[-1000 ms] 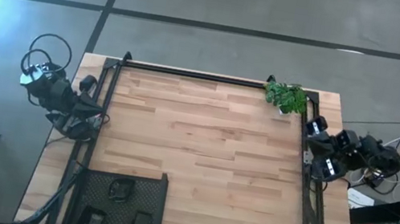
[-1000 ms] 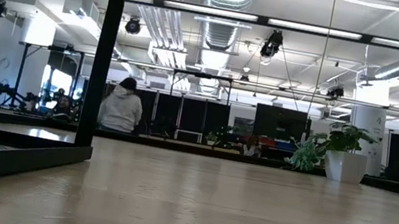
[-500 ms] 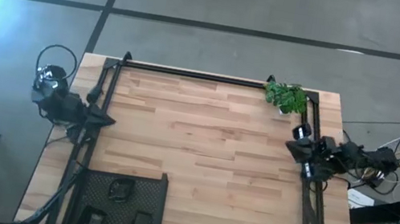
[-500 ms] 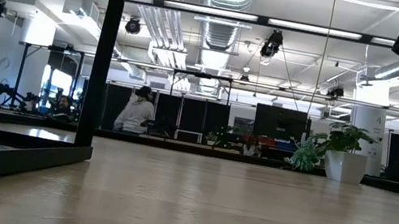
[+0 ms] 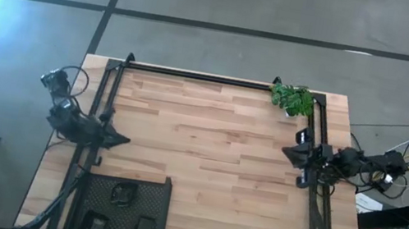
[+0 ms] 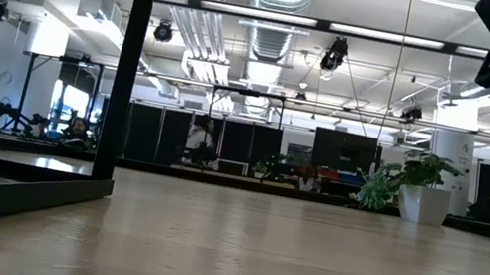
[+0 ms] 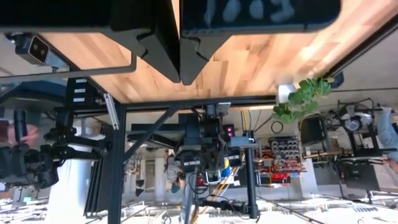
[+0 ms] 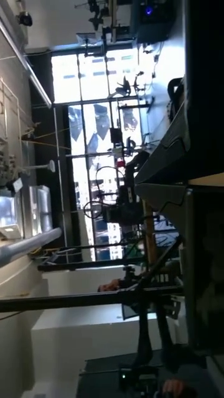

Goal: Pick & Place Mini shaped plates
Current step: Return to Home Position

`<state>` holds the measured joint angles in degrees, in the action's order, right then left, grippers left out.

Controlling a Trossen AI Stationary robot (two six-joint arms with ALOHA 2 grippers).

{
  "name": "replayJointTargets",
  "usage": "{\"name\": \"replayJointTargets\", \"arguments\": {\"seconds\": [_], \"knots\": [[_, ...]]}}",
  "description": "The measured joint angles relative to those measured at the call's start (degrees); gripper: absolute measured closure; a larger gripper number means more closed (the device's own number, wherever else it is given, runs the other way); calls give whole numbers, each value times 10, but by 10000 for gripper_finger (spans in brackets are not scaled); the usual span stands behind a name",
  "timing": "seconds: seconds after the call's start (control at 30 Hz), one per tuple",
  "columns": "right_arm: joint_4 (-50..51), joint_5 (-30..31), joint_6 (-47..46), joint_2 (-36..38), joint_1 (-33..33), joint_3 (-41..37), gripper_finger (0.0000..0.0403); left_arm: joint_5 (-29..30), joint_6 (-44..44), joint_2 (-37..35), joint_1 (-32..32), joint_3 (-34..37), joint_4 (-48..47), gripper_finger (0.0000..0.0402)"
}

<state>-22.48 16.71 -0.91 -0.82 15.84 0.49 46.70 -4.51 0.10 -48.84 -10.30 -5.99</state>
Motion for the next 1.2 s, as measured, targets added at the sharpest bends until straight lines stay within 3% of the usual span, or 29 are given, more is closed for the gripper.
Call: {"name": "replayJointTargets", "arguments": {"seconds": [0.23, 0.47, 0.7, 1.2], "knots": [[34, 0, 1, 0, 0, 0, 394, 0, 1, 0, 0, 95, 116, 401], [61, 0, 25, 0, 0, 0, 394, -1, 29, 0, 0, 97, 101, 401], [70, 0, 87, 0, 0, 0, 394, 42, 75, 0, 0, 97, 99, 401], [73, -1, 72, -1, 0, 0, 394, 43, 75, 0, 0, 97, 98, 401]]}}
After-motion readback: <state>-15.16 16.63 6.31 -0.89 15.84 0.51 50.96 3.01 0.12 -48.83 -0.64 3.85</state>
